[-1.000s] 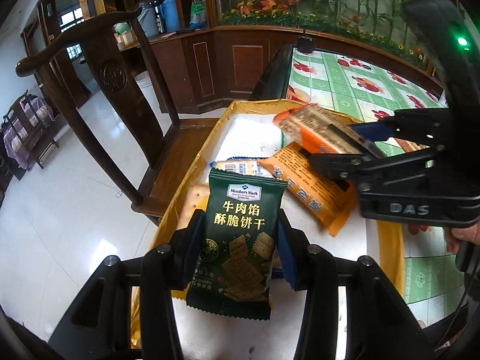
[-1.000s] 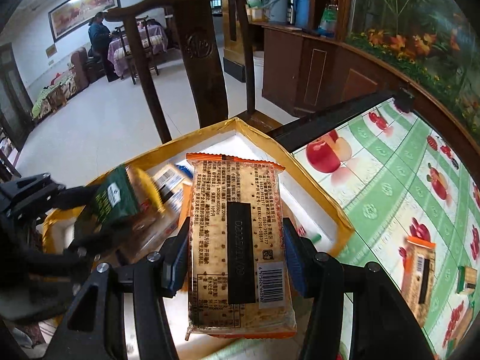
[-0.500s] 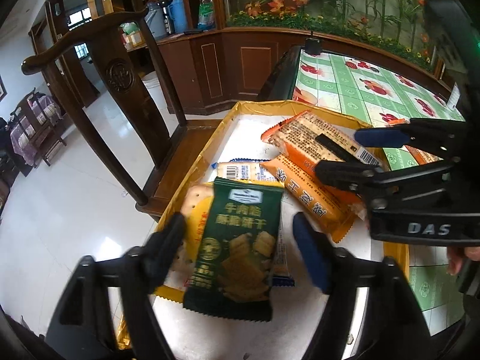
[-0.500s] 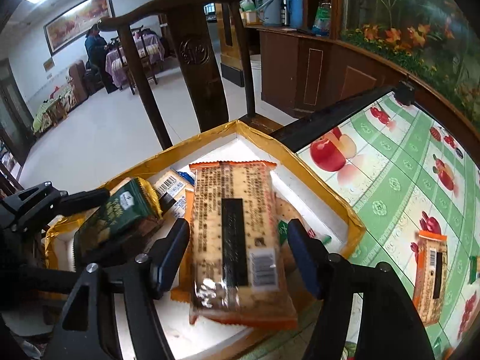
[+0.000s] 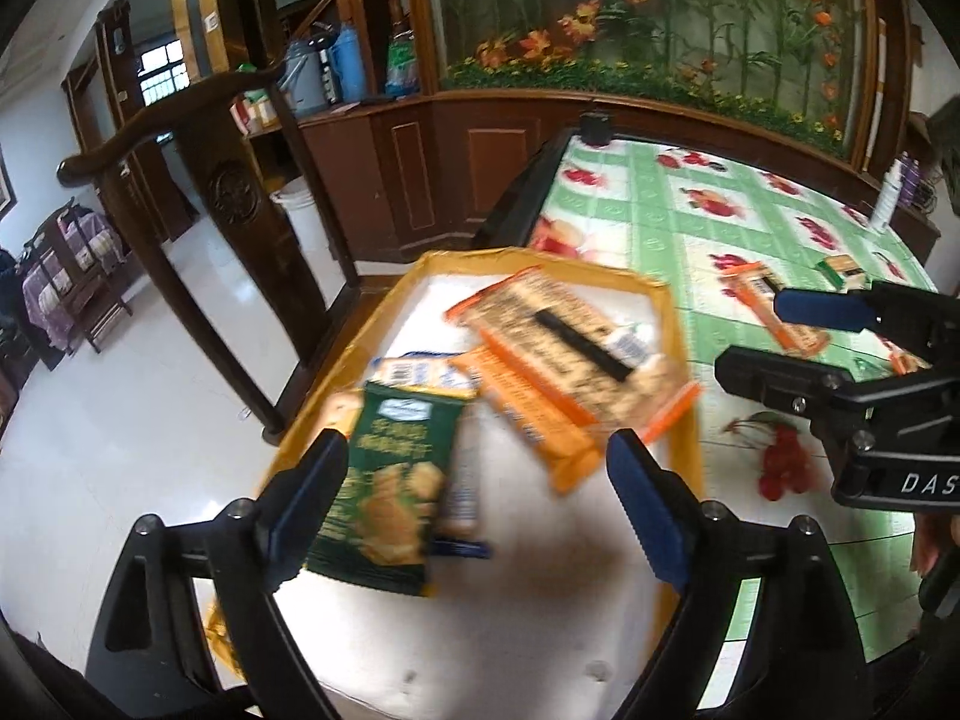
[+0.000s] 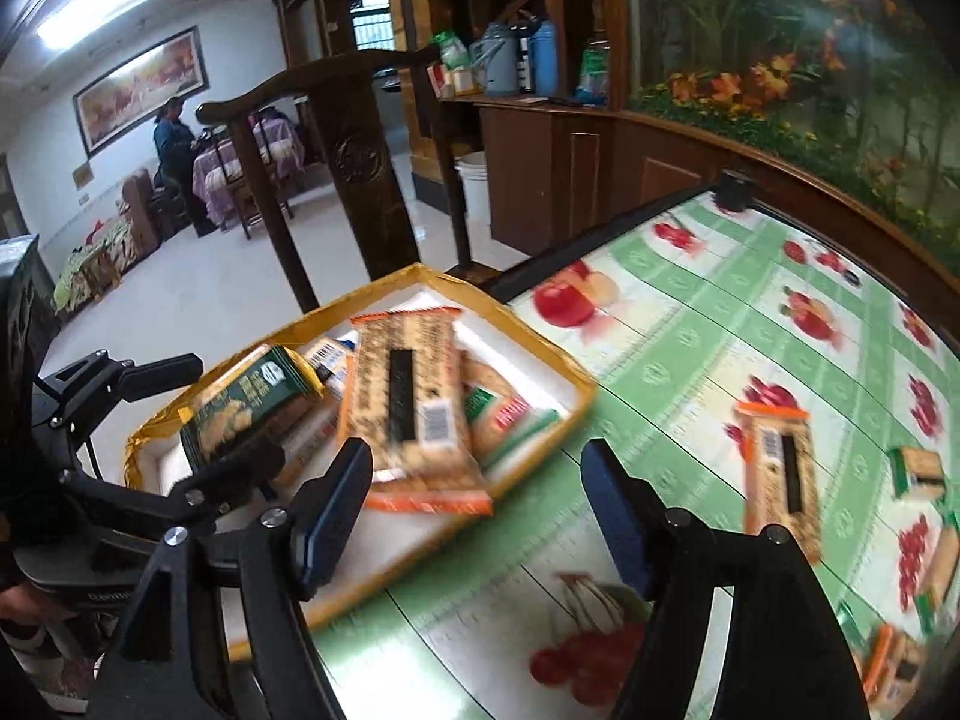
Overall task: Organize snacks
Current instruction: 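Lower both packs into the foam box and open both tools, then move both tools back to the remaining snack packs on the table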
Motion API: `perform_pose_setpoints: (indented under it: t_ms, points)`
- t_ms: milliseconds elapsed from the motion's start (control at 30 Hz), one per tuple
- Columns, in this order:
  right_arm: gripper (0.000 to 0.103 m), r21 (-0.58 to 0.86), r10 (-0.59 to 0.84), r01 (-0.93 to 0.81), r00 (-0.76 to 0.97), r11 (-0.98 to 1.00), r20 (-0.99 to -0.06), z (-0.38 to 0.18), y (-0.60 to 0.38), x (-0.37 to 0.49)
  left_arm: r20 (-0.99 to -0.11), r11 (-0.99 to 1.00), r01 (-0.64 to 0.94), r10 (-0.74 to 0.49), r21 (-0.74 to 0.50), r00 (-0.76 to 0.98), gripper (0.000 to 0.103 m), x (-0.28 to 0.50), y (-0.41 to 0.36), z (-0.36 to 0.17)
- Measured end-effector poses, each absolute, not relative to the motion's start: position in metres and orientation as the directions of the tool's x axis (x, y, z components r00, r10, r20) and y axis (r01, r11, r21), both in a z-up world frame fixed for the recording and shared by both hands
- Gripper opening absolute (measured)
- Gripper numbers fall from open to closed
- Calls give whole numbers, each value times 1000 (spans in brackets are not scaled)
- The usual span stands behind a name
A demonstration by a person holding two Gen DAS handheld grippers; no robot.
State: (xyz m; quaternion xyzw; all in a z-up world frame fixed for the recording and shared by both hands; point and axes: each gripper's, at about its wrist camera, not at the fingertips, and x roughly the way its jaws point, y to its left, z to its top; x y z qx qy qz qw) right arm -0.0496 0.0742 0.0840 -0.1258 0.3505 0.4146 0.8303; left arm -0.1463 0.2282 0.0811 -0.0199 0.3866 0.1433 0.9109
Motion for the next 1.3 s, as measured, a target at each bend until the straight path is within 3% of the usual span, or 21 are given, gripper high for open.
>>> perform_pose_setpoints:
  t_ms: [833, 1300]
  points:
    - [77, 129, 445, -512, 563, 849, -696, 61, -131, -30, -747, 993, -117, 100, 30, 657, 96, -53, 69, 83]
    - [78, 166, 417, -445, 559, 880, -716, 48, -193, -16, -829, 973, -222, 77, -58, 555, 96, 53, 47, 43]
